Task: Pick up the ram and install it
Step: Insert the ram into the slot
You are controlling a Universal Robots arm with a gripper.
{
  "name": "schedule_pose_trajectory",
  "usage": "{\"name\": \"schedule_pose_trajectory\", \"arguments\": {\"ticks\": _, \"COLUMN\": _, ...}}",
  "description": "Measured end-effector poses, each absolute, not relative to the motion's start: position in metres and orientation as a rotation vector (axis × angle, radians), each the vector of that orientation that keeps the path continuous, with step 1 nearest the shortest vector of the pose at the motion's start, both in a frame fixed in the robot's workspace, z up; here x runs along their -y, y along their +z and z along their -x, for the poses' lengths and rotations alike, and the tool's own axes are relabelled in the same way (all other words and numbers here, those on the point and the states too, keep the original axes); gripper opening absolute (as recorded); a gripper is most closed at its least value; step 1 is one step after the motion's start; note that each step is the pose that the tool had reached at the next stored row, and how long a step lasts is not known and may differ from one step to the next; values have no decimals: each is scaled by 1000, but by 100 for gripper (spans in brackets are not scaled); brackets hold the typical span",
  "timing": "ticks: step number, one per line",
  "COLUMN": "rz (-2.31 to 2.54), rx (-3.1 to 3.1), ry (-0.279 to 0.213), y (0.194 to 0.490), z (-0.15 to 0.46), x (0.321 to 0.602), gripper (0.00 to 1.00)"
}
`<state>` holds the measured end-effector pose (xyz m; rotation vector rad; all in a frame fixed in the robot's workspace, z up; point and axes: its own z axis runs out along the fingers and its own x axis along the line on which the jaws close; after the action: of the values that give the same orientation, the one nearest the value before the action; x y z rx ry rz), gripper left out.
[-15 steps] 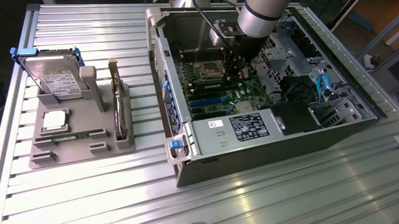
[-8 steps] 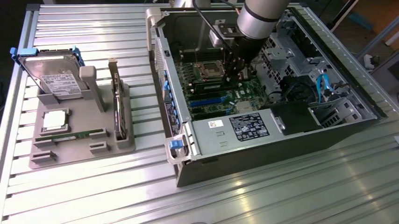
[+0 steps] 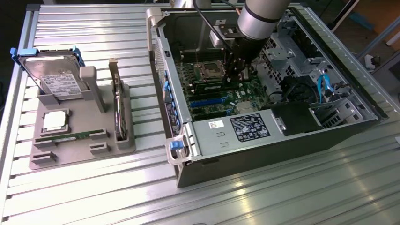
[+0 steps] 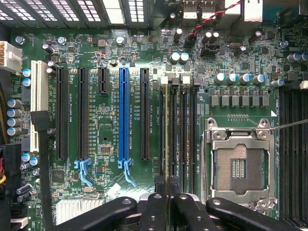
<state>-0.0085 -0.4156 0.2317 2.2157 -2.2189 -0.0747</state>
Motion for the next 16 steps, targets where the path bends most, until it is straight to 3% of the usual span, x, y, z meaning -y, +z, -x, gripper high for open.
{"name": "schedule_pose_trajectory", "arguments": {"ticks": 6, "rz": -2216, "rx": 2219, "ry": -75, "y": 232, "z": 8, "x": 416, "gripper": 13}}
{"name": "schedule_pose_trajectory", "arguments": {"ticks": 10, "rz": -2216, "rx": 2219, "ry": -75, "y": 232, "z": 9, "x": 416, "gripper": 32}}
{"name": "schedule_pose_trajectory", "arguments": {"ticks": 16, "rz": -2215, "rx": 2218, "ry": -72, "y": 237, "z": 8, "x": 416, "gripper": 32}}
